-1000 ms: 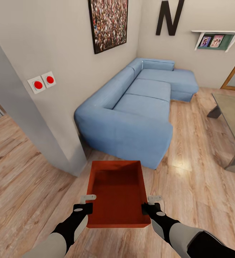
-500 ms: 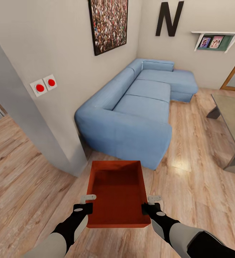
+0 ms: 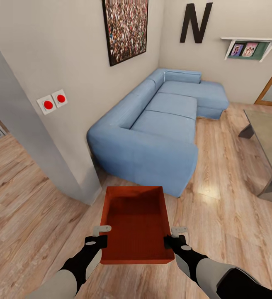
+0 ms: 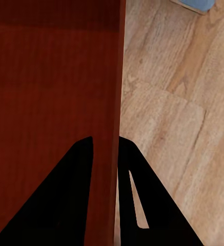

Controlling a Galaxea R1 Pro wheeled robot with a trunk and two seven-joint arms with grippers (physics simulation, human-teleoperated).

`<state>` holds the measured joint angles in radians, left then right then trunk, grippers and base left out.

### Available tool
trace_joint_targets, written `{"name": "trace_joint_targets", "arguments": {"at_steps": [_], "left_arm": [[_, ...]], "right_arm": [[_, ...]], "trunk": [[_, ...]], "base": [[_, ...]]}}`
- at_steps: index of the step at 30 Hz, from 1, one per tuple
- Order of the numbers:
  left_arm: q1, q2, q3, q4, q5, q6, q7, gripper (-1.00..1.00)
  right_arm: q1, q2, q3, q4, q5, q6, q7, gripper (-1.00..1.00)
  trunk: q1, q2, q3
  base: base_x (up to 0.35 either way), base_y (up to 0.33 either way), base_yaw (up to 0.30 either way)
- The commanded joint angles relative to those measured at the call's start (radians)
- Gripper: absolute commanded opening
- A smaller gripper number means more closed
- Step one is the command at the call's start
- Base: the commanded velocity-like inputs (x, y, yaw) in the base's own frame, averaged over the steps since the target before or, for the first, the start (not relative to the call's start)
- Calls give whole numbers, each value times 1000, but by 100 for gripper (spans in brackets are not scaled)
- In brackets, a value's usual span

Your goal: Move the two storage containers from the living room to the garage. In the garage, place one container on the floor and stack the other container on top of it (either order is fine).

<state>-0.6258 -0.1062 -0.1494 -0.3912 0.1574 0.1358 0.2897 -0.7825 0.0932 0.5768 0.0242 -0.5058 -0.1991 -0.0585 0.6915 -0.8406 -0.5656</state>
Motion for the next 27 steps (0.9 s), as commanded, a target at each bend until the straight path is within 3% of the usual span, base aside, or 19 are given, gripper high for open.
{"name": "trace_joint_targets", "arguments": {"at_steps": [1,27], "left_arm": [[0,7,-3,0,5,8,26,-100],[0,7,-3,3,6,8,26,-100]], "right_arm": [[-1,0,3,2,-20,-8,-4,-100],[-1,-1,3,2,-20,-8,-4,-100]], "trunk": [[-4,7,2],[-103,189,84]], "base": [[0,0,0],[0,0,0]]}}
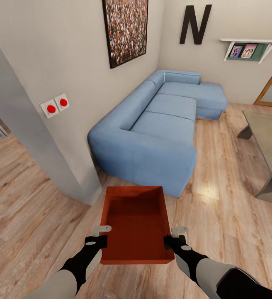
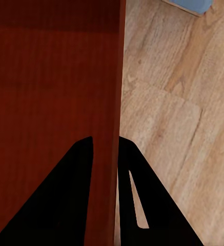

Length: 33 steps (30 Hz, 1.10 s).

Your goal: Move the two storage containers from the living room to the garage. In the garage, place one container on the floor and stack the other container on top of it (either order is fine).

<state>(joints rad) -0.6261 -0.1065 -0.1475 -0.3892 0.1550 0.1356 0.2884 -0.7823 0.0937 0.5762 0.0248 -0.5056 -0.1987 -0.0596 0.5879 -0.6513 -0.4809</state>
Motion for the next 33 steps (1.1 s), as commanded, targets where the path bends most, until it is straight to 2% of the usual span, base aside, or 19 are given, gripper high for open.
{"name": "trace_joint_targets", "arguments": {"at_steps": [1,33], "left_arm": [[0,7,-4,1,9,9,27,-100],[0,12,-3,0,11,9,27,-100]], "right_arm": [[-2,-2,4,1,-21,-8,-3,-100],[-2,-2,3,1,-19,-8,-2,-100]], "trunk": [[-4,6,2],[-126,230,103]], "base": [[0,0,0],[0,0,0]]}}
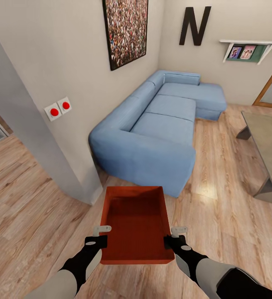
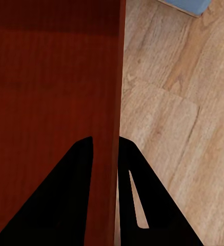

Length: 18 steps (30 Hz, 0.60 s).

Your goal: Move the two storage containers from the living room to the garage. In the garage, place one container on the floor and stack the other container on top of it (either order is fine).

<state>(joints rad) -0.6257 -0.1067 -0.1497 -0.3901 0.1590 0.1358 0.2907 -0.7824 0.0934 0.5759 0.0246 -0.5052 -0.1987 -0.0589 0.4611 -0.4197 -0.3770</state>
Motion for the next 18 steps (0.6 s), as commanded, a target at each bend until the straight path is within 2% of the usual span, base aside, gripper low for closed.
{"name": "trace_joint_targets", "arguments": {"at_steps": [1,3,18], "left_arm": [[0,12,-1,0,7,8,25,-100],[0,12,-1,0,7,8,25,-100],[0,12,-1,0,7,8,25,-100]], "right_arm": [[-1,-1,4,1,-19,-8,-3,-100],[-1,-1,5,1,-17,-7,-3,-100],[-1,0,4,1,-22,-4,-4,-100]], "trunk": [[-3,6,2],[-11,20,8],[-11,20,8]], "base": [[0,0,0],[0,0,0],[0,0,0]]}}
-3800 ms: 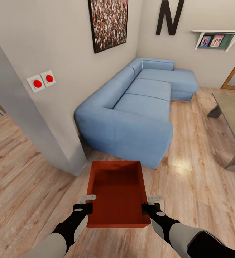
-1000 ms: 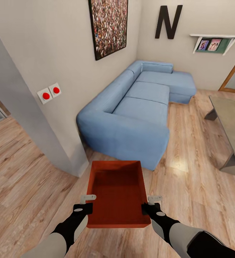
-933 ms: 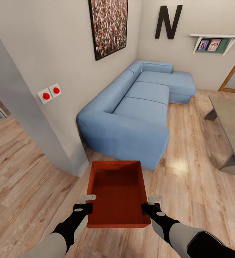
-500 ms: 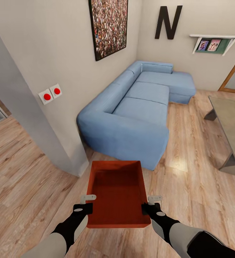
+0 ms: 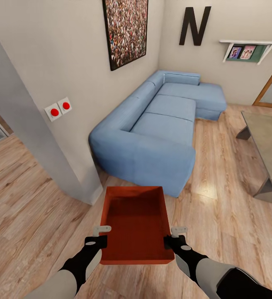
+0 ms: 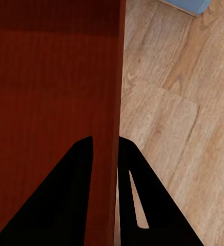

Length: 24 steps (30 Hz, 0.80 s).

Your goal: Move the two storage containers from the living room to the garage. In the garage, place one container on the floor and stack the other container on top of it (either order is fine).

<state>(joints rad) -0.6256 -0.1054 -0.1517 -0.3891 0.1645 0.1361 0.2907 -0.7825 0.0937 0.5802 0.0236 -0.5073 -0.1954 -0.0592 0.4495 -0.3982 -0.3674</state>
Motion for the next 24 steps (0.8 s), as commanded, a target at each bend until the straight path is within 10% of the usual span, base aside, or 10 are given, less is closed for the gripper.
{"name": "trace_joint_targets", "arguments": {"at_steps": [1,24], "left_arm": [[0,10,1,-1,1,8,25,-100],[0,9,3,-30,1,-54,29,-100]], "right_arm": [[-1,1,0,2,-21,-7,-4,-100],[-1,1,-1,4,-22,-4,-5,-100]], "trunk": [[0,-2,-2],[0,-2,29]], "base": [[0,0,0],[0,0,0]]}}
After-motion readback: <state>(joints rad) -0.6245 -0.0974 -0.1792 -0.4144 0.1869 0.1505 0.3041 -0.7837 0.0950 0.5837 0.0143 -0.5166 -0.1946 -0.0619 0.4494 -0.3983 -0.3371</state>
